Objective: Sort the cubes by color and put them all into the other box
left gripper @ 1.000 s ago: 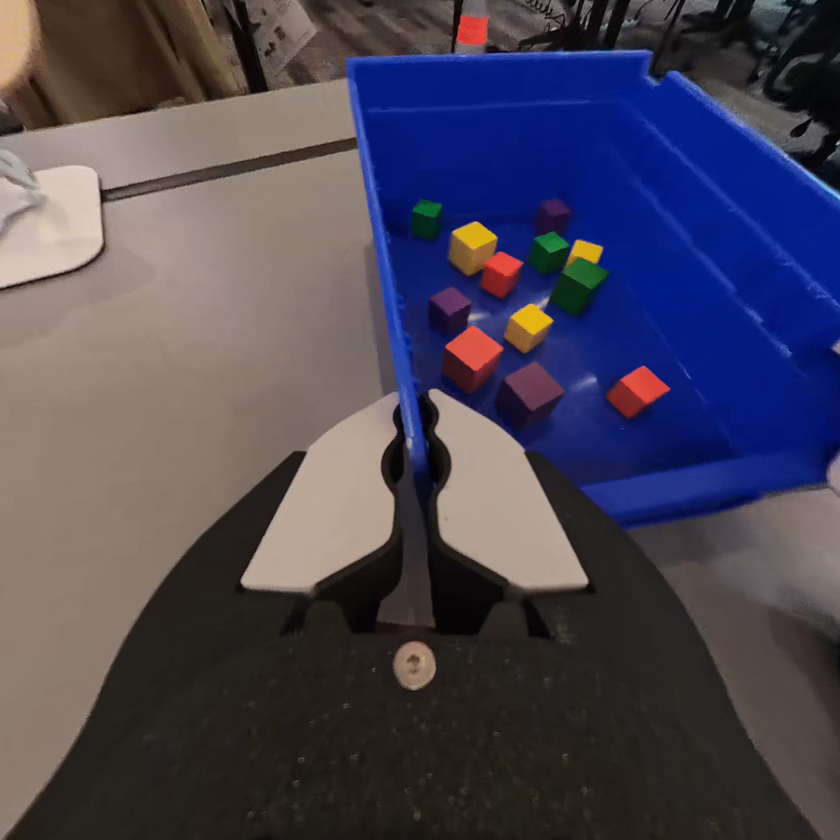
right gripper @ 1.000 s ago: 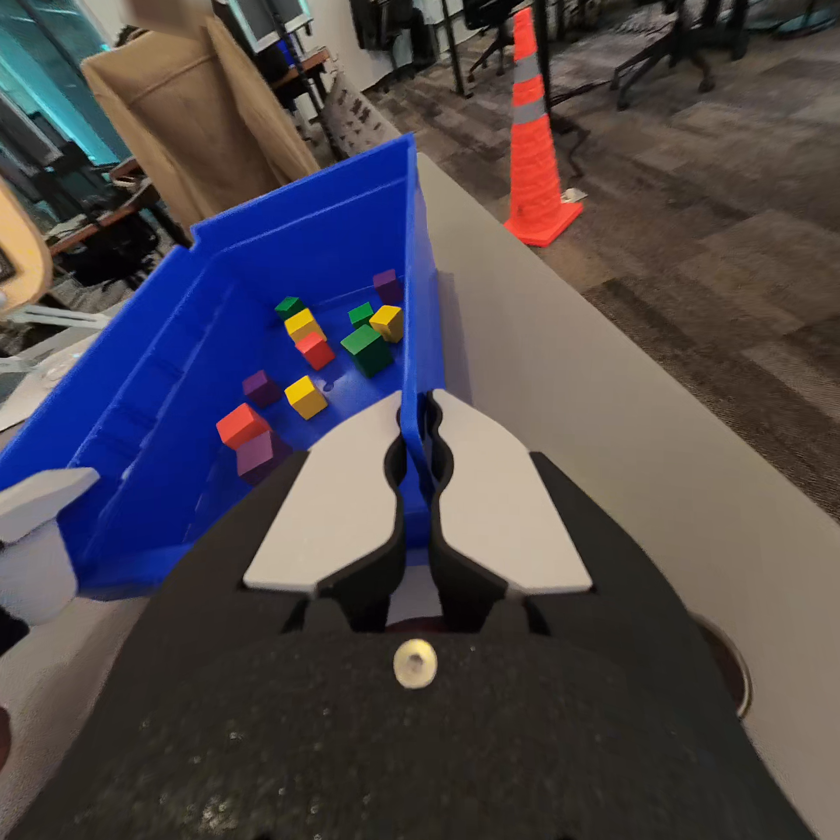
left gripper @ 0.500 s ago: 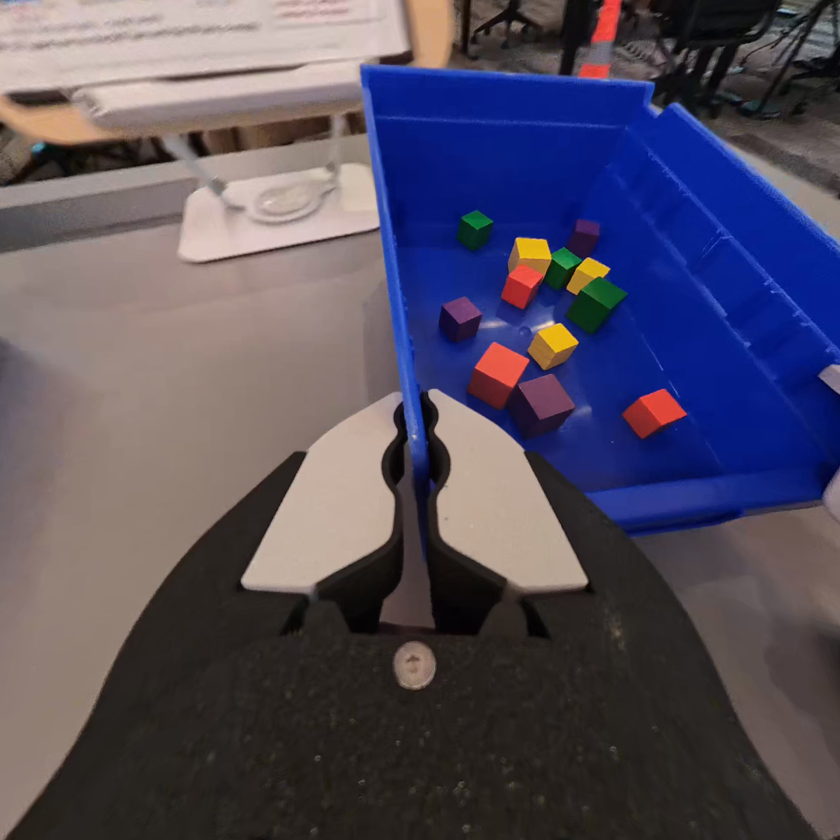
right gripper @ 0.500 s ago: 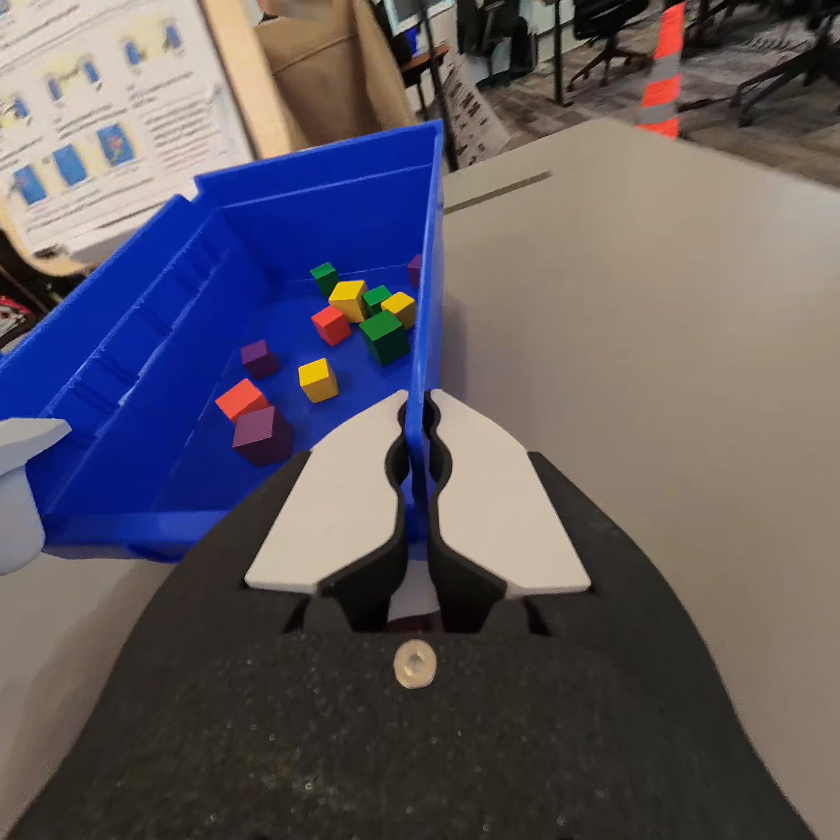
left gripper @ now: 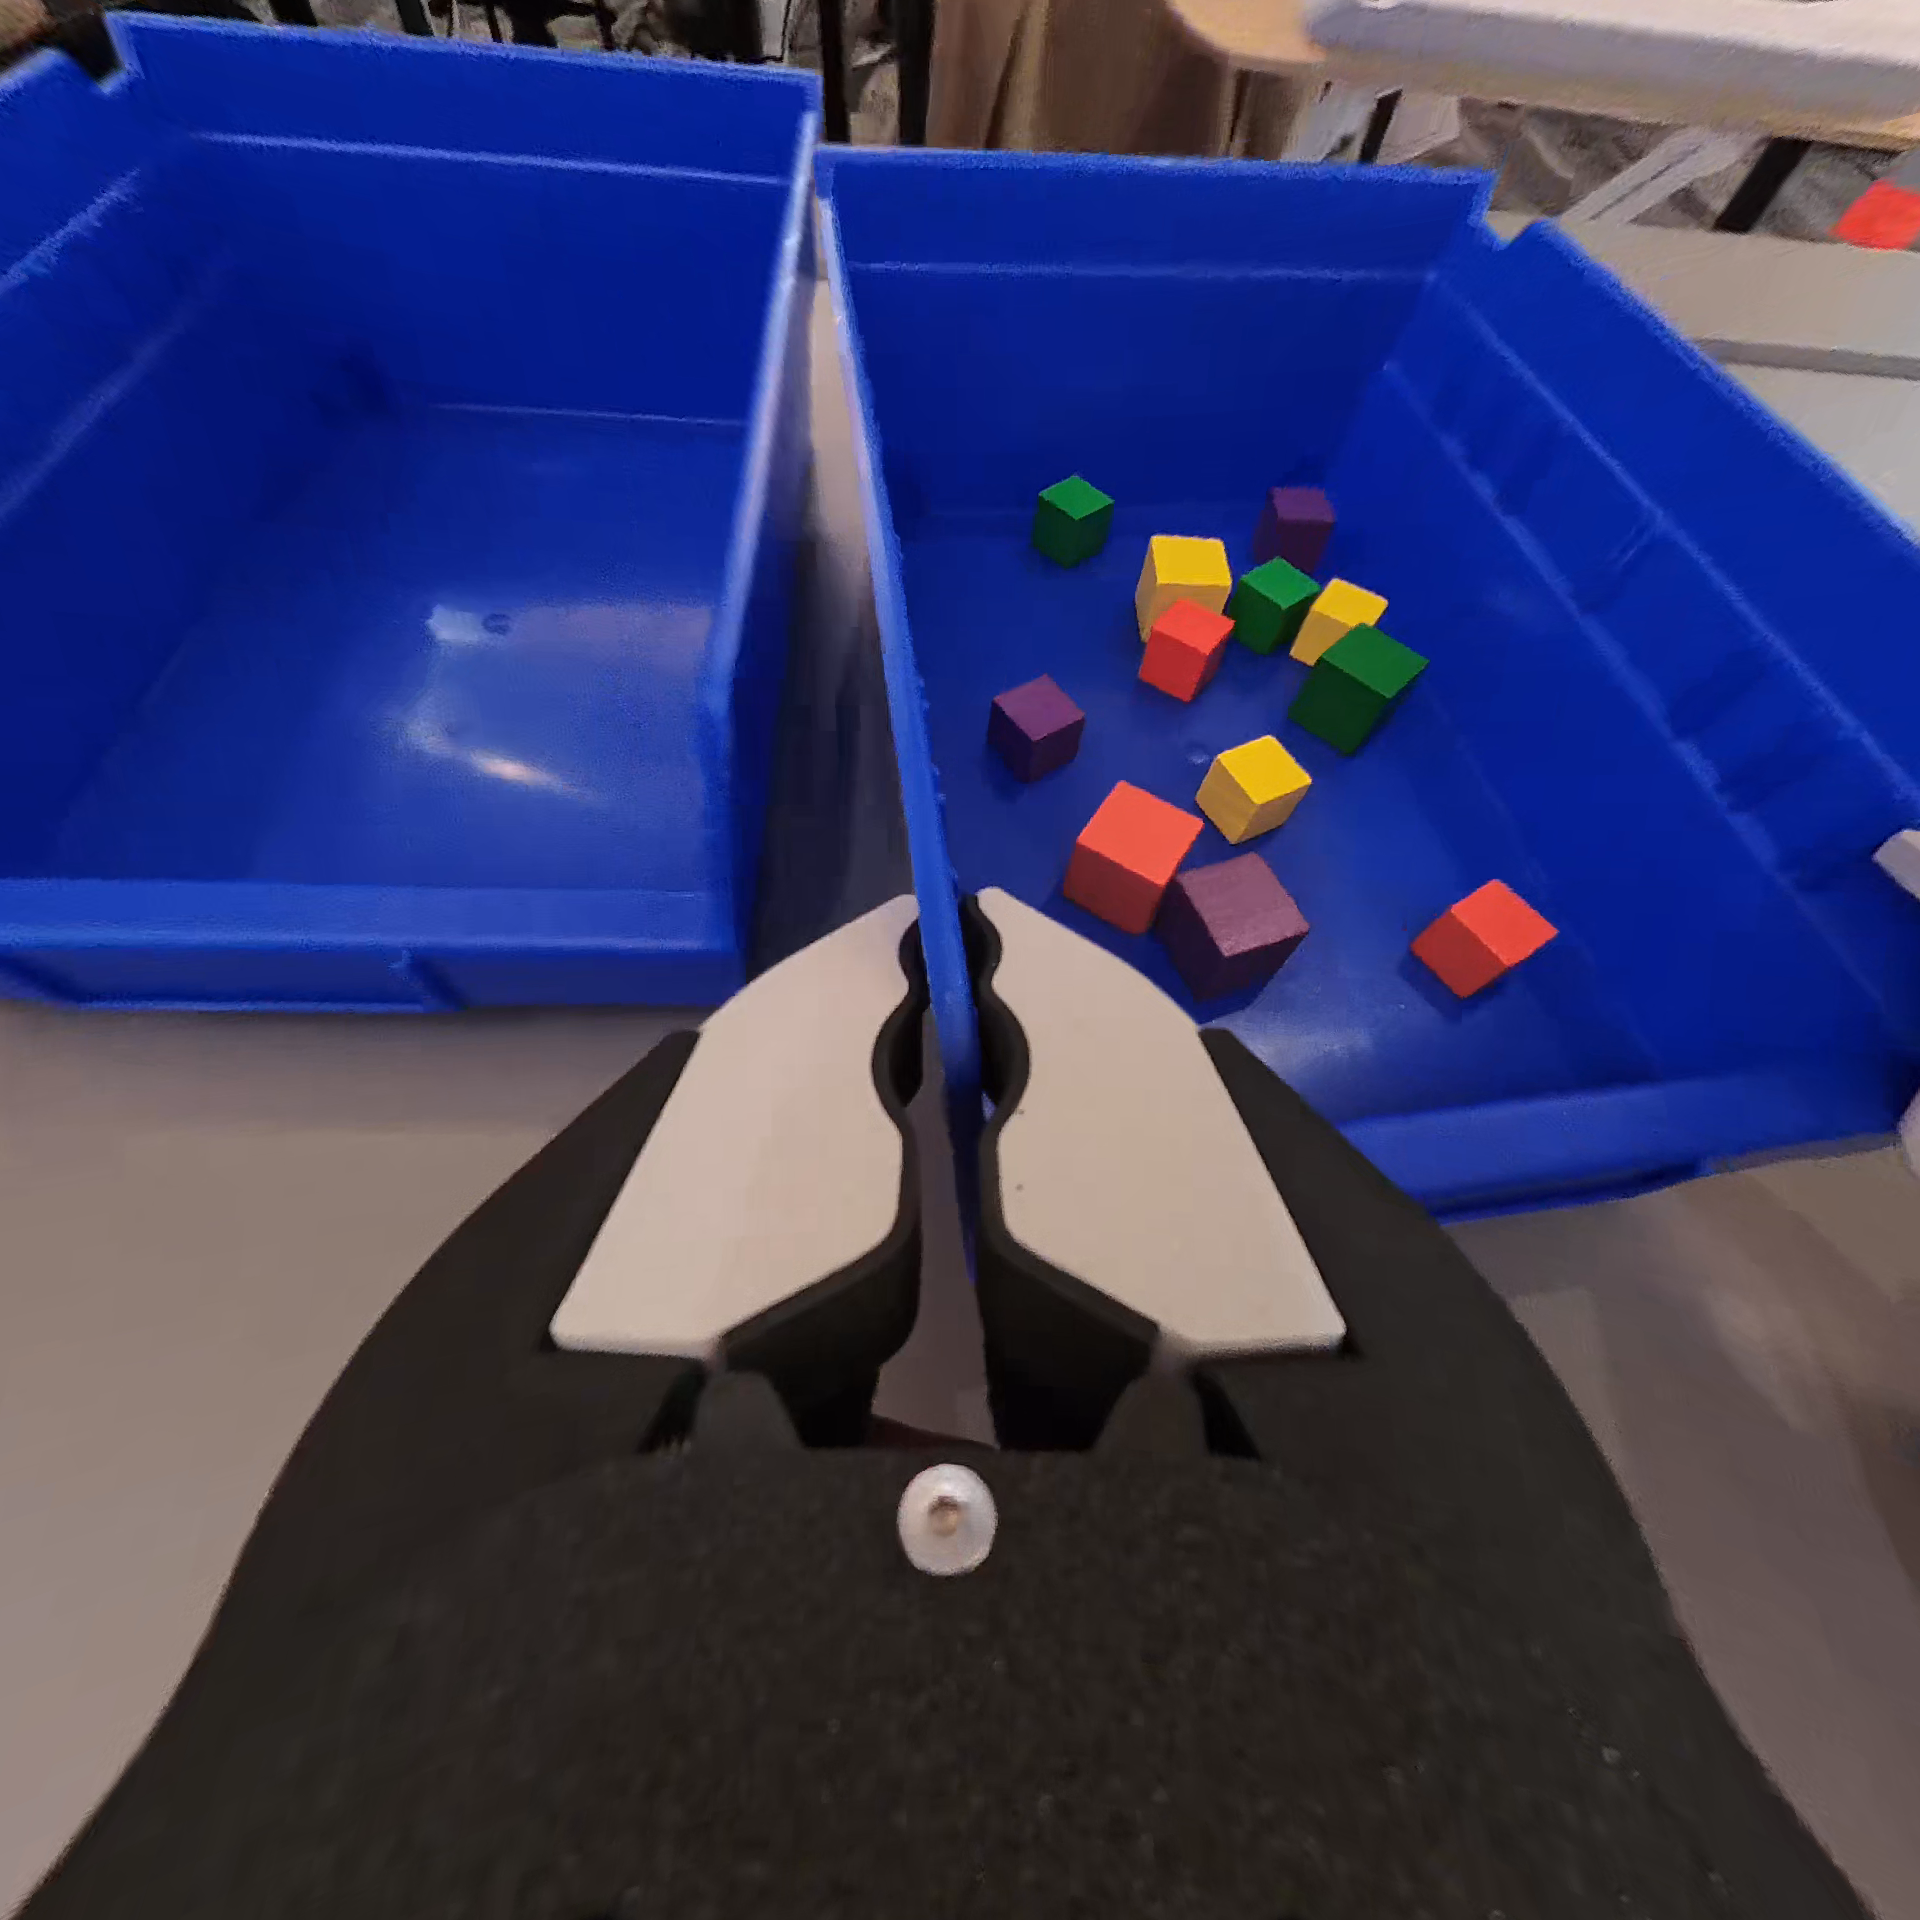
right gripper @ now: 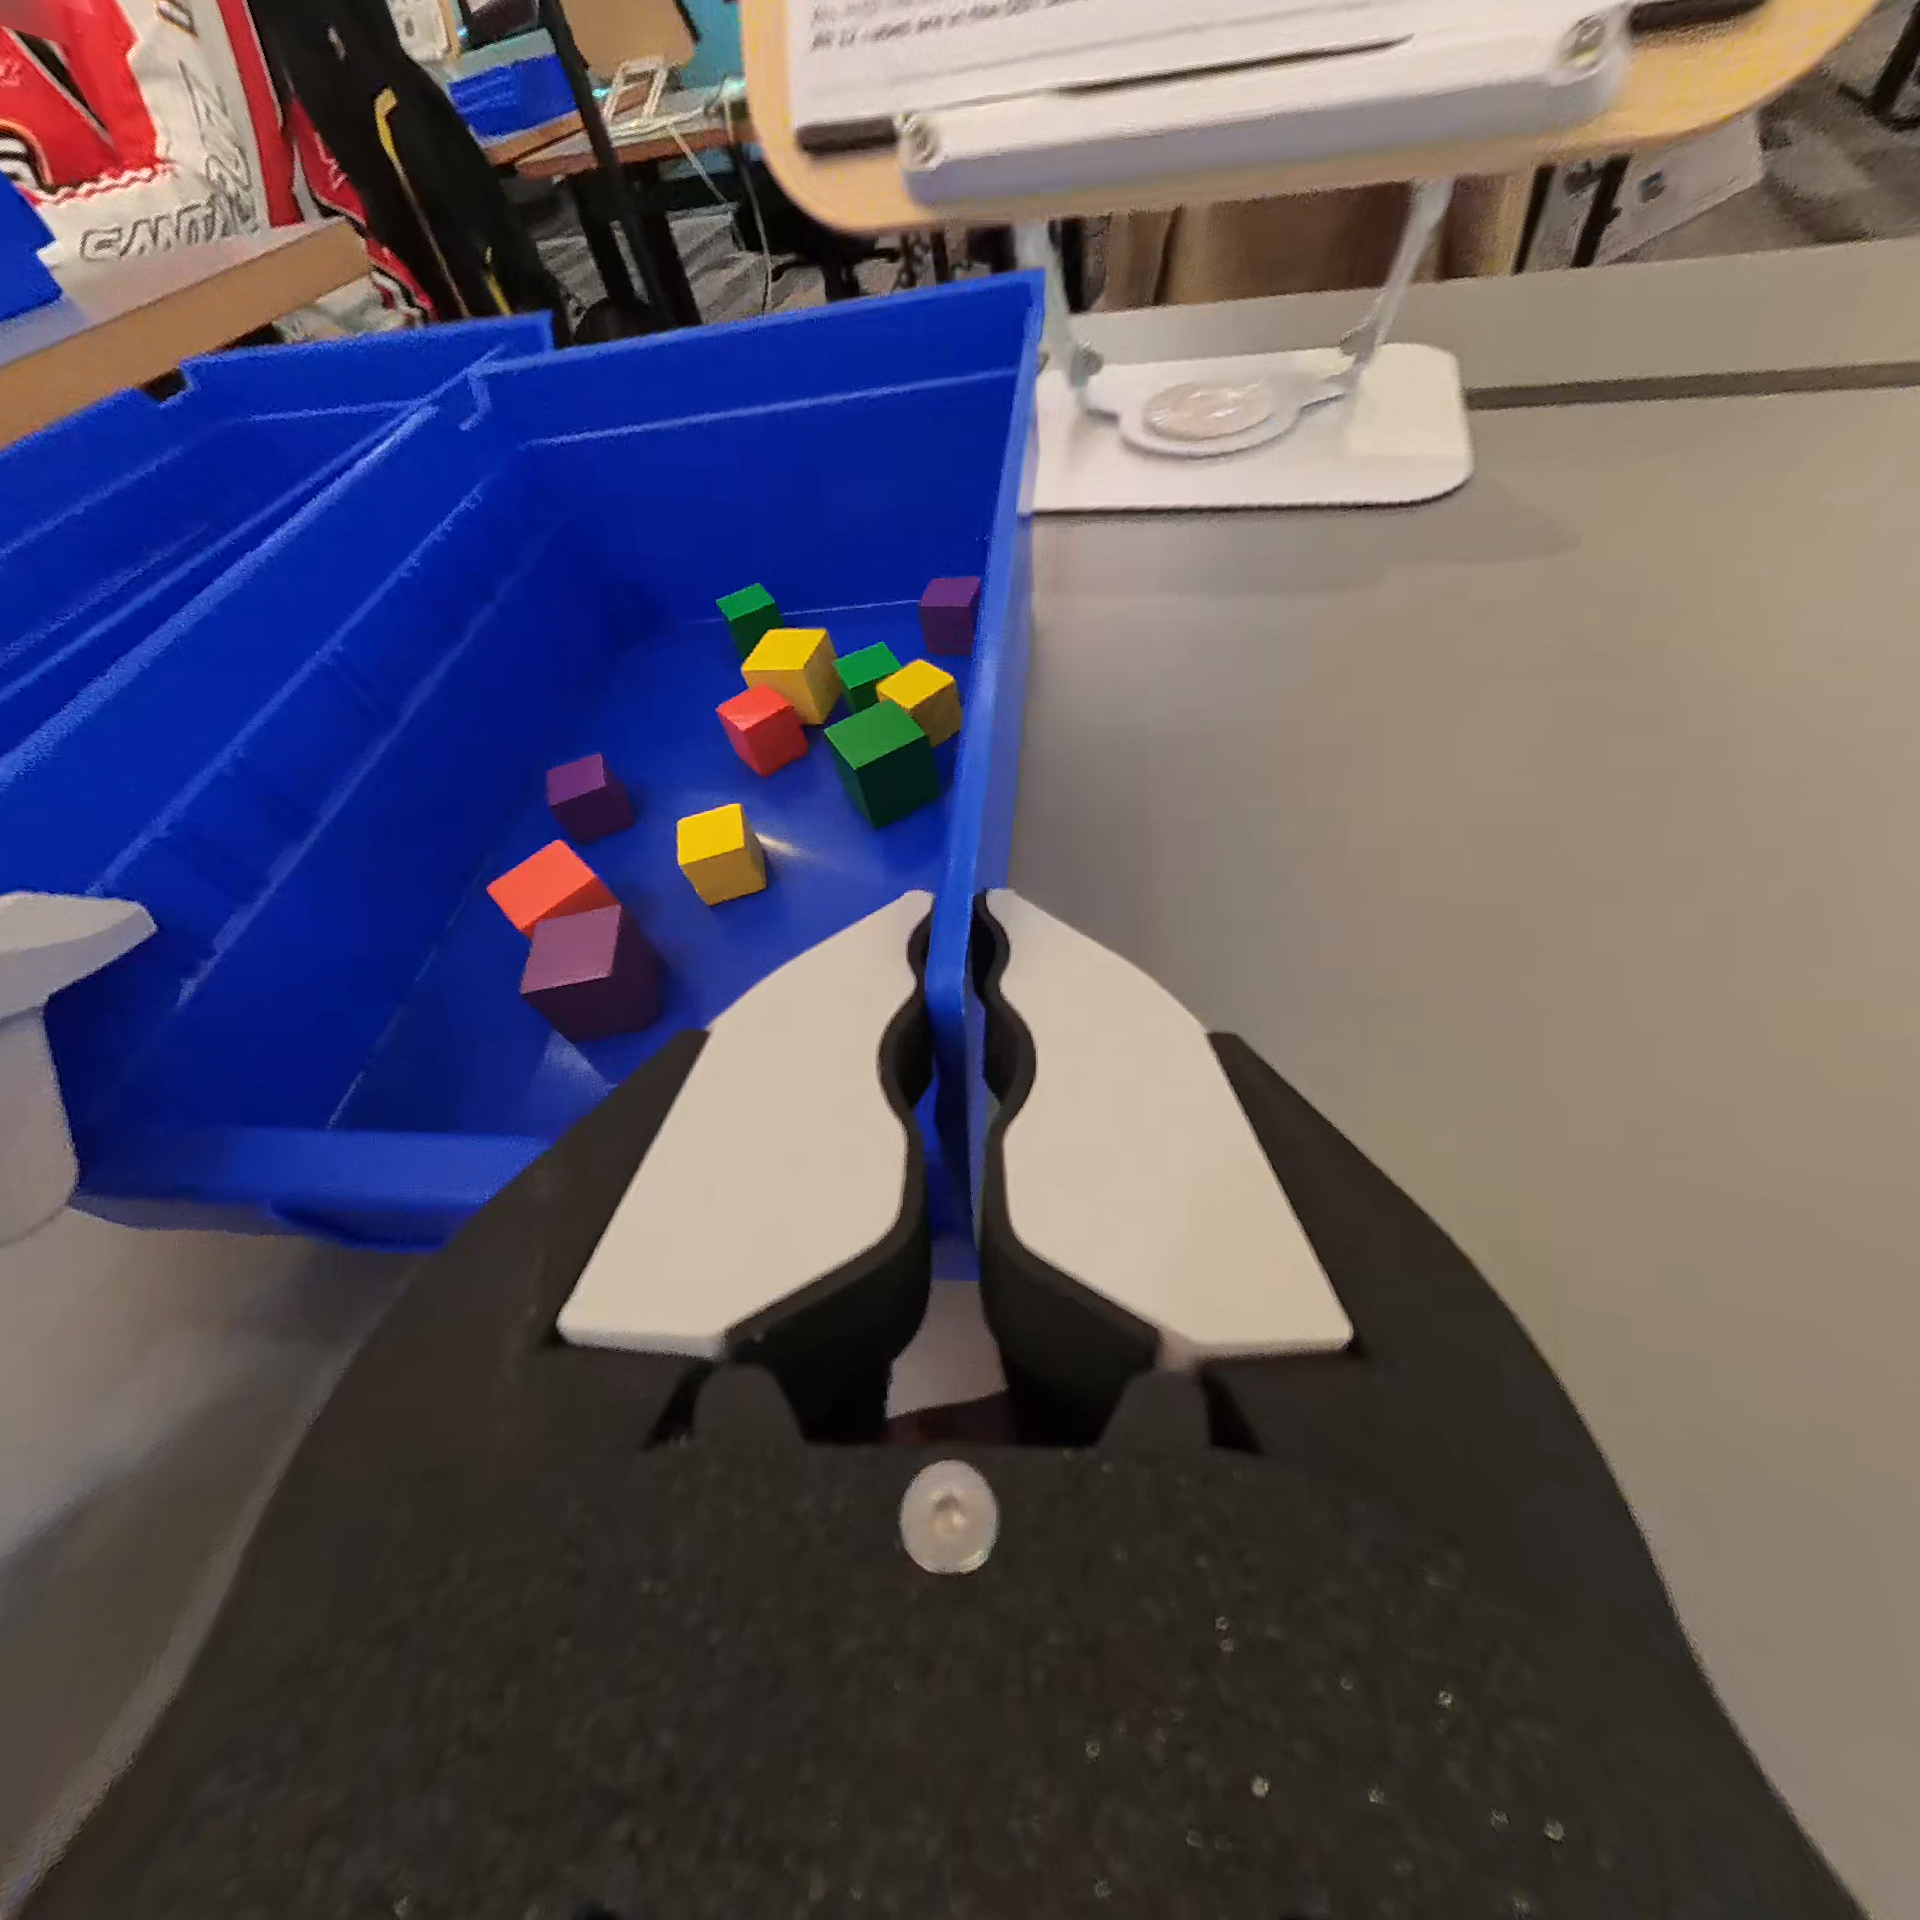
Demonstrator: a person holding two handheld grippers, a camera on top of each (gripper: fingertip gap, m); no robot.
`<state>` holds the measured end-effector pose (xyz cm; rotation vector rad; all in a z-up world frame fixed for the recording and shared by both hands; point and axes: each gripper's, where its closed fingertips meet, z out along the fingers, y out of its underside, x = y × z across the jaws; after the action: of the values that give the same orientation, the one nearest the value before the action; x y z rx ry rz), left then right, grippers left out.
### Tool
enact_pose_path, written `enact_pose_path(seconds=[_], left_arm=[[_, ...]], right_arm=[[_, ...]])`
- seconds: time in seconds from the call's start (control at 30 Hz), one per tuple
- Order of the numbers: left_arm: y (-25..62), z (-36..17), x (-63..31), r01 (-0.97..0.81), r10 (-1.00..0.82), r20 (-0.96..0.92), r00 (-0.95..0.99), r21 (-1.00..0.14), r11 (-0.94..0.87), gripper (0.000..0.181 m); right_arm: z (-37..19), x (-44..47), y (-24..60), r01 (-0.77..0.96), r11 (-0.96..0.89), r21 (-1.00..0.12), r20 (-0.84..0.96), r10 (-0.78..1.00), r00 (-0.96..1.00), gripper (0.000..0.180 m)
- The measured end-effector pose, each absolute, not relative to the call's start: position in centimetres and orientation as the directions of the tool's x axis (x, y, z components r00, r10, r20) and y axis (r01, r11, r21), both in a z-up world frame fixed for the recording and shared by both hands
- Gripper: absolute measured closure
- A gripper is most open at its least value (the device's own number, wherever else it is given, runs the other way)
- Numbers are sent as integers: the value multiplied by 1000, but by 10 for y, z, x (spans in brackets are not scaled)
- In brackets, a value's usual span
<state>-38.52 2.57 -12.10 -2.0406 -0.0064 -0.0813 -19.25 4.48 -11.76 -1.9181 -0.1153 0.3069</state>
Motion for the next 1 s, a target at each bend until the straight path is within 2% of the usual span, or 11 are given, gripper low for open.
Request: enact_pose_path(seconds=[0.07, 0.17, 0.2, 0.27, 0.33, 0.4, 0.5, 0.6, 0.77, 0.93, 1.0], left_arm=[[30, -122, -392, 55, -30, 78, 997, -885, -462, 175], [23, -117, -386, 31, -83, 81, 993, -874, -484, 118], [16, -107, -387, 8, -101, 62, 993, -887, -462, 117], [-6, -77, -406, -61, -77, -35, 996, -928, -369, 126], [-26, -48, -450, -107, 32, -120, 992, -955, -277, 147], [-33, -40, -501, -95, 103, -129, 986, -954, -283, 151], [-12, -64, -571, 8, 148, -55, 987, -920, -392, 143], [21, -90, -621, 41, 206, -57, 977, -895, -445, 122], [70, -102, -630, 96, 141, 37, 989, -895, -435, 119], [94, -117, -632, 43, 162, -37, 986, -883, -467, 144], [92, -117, -637, 90, 192, 0, 981, -883, -461, 166]], right_arm=[[-119, -201, 46, -65, -352, -934, -160, 246, 956, 174], [-118, -204, 47, -44, -336, -941, -151, 302, 941, 168], [-117, -200, 46, -56, -327, -943, -161, 306, 938, 156], [-111, -196, 38, -80, -298, -951, -188, 354, 916, 139], [-104, -186, 26, -122, -245, -962, -212, 385, 898, 135], [-87, -175, 9, -204, -128, -971, -239, 430, 871, 136], [-63, -158, -8, -311, 24, -950, -266, 460, 847, 142], [-74, -165, 1, -292, -53, -955, -282, 466, 839, 137], [-77, -172, 2, -265, -75, -961, -268, 474, 839, 136], [-77, -177, 1, -211, -52, -976, -211, 468, 858, 136], [-76, -179, -1, -184, -33, -982, -178, 465, 867, 137]])
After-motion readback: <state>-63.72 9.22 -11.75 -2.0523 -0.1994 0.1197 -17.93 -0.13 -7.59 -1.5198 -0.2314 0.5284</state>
